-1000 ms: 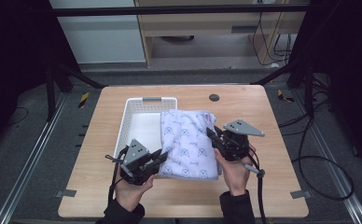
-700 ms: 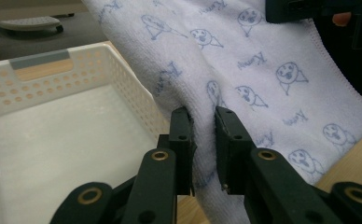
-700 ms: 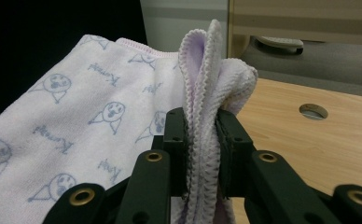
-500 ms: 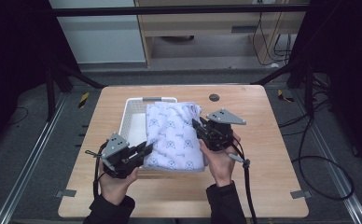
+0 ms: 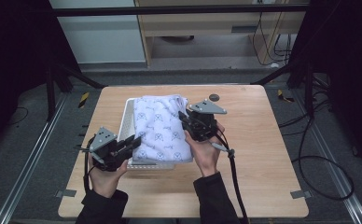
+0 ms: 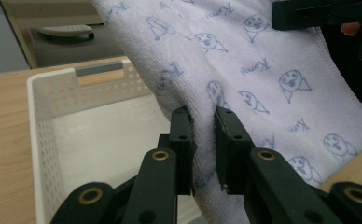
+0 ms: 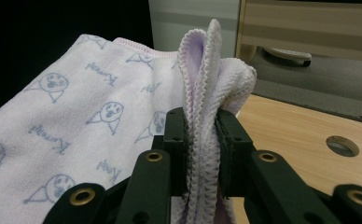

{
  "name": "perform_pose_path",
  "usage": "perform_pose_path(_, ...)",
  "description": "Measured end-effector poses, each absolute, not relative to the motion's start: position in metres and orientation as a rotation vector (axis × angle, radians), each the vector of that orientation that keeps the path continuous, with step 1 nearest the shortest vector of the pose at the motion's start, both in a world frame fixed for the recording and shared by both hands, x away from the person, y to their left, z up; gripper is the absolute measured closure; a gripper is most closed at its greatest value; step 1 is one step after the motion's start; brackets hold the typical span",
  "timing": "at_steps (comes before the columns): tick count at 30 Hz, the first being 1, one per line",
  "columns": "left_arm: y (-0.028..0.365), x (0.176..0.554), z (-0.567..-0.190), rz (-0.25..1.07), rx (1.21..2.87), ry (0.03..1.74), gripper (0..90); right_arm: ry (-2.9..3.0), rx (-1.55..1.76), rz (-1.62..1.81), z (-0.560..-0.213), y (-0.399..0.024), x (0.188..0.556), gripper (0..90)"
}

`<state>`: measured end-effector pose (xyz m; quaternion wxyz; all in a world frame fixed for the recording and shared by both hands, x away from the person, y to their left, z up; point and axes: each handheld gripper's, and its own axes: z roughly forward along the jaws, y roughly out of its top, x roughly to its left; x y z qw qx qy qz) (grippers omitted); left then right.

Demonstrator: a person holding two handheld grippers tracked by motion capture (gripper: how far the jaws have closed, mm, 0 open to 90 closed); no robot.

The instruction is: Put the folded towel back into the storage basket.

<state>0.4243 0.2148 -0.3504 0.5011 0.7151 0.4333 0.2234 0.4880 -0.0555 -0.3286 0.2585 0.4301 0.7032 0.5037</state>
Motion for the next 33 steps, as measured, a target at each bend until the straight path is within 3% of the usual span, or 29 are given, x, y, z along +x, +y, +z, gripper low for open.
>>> perform_pose_path(33, 0.258, 0.46, -0.36, 0.629, 1.7, 1.174, 77.8, 1.917, 1.15, 1.379, -0.345, 0.008, 0.537, 76.2)
